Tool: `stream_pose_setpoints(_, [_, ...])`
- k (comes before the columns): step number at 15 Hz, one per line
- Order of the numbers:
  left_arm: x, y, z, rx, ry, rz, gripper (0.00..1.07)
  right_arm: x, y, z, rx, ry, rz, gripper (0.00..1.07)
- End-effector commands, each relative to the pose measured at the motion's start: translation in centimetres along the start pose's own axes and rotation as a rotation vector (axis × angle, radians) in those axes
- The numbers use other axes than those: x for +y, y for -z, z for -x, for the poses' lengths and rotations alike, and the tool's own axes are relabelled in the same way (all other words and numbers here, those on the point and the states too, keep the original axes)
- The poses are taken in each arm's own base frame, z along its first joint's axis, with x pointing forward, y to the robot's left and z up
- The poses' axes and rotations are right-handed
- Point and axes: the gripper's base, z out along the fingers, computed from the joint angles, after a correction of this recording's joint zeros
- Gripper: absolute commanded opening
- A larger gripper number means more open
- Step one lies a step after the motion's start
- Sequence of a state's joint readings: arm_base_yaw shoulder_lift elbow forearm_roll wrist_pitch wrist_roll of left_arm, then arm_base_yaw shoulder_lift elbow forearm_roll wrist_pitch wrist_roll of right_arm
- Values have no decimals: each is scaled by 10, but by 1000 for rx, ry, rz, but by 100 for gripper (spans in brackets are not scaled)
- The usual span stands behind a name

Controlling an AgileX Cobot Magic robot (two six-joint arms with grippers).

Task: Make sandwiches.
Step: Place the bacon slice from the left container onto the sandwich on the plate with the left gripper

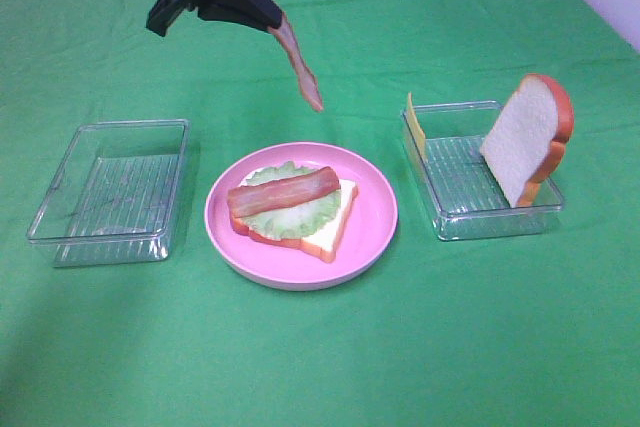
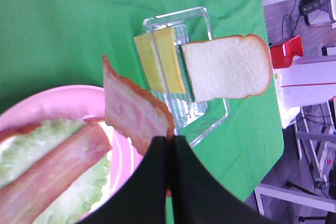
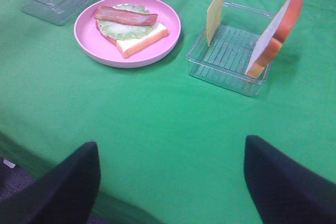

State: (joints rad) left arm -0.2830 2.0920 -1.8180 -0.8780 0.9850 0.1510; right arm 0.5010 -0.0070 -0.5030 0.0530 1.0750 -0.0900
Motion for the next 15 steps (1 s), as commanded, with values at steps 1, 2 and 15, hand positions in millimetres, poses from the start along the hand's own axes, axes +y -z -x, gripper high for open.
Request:
stream_pose_setpoints(1, [-37,-34,-24,62,-83,-45,0,0,1,0,-23,9,-5,73])
stream_pose_setpoints(2, [-41,-45,-32,92,-99,-42,0,0,1,0,-23,9,-5,73])
stream_pose_setpoints(15, [7,-70,-52,280,-179,427,0,0,1,0,-23,9,-5,73])
